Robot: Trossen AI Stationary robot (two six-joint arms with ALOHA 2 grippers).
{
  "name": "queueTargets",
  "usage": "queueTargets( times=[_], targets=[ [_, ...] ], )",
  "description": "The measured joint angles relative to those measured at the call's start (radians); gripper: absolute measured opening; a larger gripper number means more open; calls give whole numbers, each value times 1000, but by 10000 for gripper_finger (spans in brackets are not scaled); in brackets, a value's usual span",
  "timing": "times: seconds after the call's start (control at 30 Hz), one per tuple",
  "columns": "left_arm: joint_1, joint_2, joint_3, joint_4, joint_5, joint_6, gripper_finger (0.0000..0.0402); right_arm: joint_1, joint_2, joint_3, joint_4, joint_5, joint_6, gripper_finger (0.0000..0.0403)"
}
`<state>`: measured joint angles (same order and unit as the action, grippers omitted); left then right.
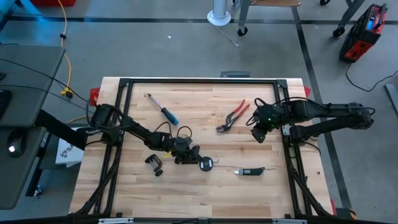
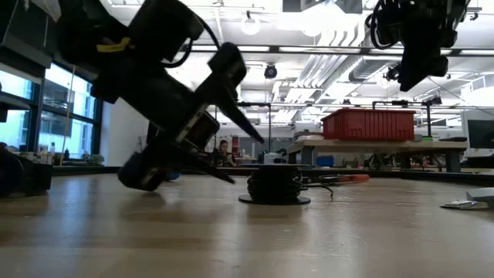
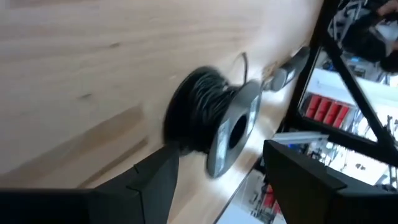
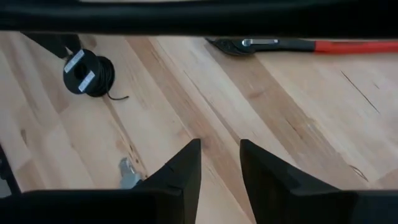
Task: Coil cords
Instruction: Uncoil the black wire from the black spool
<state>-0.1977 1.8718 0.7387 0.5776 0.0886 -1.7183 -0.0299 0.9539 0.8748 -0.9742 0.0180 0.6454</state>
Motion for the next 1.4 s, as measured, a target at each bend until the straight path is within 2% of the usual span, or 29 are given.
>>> queueTargets(
  times=[0.27,0.37,0.47,0.63,0.83,1.0,1.1,1.2,1.3,1.4],
  targets=[
    [-6,74,101,-2,-2,13,227,0,0,0,15,0,-9,106],
    [-8,80,123,-12,-9,24,211,0,0,0,16,-3,-7,106],
    [-8,79,146,-34,-9,26,160,0,0,0,17,-4,-18,106],
    [-8,79,151,-47,-31,53,22,0,0,0,38,-4,-40,106],
    [5,60,151,-34,-47,79,4,0,-28,0,123,-3,-89,106],
    [44,-101,151,-73,17,313,1,0,-78,0,303,-68,-176,106],
    [80,-239,151,-207,76,474,1,0,-87,0,430,-203,-246,106],
    [123,-385,151,-291,125,571,1,1,-75,0,526,-309,-262,106],
    [171,-512,151,-344,136,581,1,12,-45,0,611,-304,-272,106],
    [219,-600,151,-390,127,511,1,45,0,0,729,-216,-356,106]
  ],
)
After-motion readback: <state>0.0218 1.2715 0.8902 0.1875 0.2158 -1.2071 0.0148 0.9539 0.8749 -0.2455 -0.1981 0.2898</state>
